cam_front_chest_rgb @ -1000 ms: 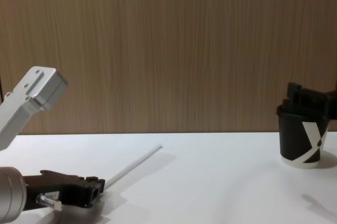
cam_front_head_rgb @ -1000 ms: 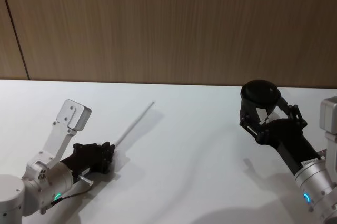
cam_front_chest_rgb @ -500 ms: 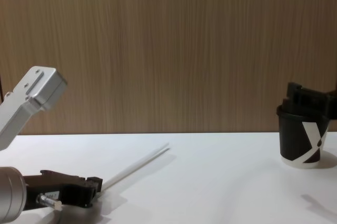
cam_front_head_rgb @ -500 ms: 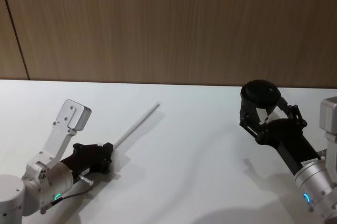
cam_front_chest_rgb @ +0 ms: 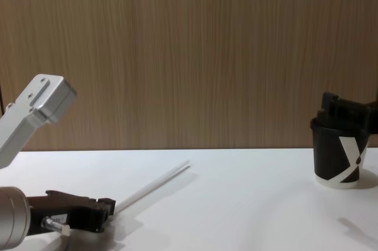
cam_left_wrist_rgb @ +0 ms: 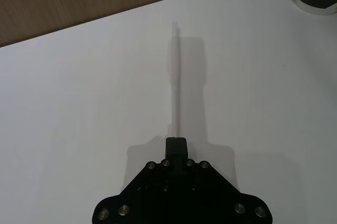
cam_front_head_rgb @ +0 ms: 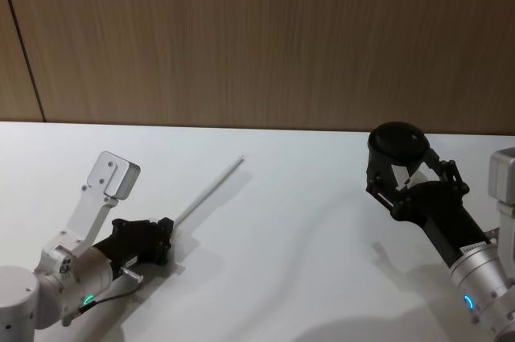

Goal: Pick up the straw with one hand, pass it to the other hand, and insert it into the cup.

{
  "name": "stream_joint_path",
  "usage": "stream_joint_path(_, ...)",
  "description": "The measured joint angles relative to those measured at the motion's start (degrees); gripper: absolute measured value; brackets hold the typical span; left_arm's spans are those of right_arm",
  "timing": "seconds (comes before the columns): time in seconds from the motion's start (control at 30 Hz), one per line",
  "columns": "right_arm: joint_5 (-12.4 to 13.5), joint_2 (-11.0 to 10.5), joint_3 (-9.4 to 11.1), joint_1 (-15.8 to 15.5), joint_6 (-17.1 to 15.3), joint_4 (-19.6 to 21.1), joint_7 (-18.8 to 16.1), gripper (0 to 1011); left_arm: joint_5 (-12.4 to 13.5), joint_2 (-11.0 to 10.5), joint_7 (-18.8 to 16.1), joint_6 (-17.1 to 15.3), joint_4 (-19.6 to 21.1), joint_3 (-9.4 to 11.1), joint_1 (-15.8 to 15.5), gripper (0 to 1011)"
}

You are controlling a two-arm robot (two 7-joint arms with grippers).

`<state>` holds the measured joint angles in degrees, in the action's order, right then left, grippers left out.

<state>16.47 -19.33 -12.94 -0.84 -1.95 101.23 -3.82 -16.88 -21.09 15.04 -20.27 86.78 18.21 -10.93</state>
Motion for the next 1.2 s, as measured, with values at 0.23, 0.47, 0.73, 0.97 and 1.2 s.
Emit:
stream_joint_path(0.23, 0.00, 0.00, 0.00, 0.00, 0.00, 0.00, 0.00, 1001, 0.89, 0.26, -0.04, -0.08, -0.32, 0.47, -0.75, 0)
stream_joint_path(0.47, 0.00, 0.00, 0.00, 0.00, 0.00, 0.00, 0.00, 1001, 2.37, 0.19, -0.28, 0.80, 0.11, 0.98, -1.44, 0)
stream_joint_path(0.73, 0.00, 0.00, 0.00, 0.00, 0.00, 0.00, 0.00, 1001, 4.48, -0.75, -0.22, 3.50, 2.13, 1.38, -1.78, 0)
stream_joint_path(0.97, 0.00, 0.00, 0.00, 0.00, 0.00, 0.00, 0.00, 1001, 5.47, -1.77, 0.55, 6.19, 3.81, 1.30, -1.45, 0)
stream_joint_path(1.2, 0.00, 0.00, 0.00, 0.00, 0.00, 0.00, 0.00, 1001, 6.33, -3.13, 2.00, 10.08, 5.66, 0.84, -0.99, 0)
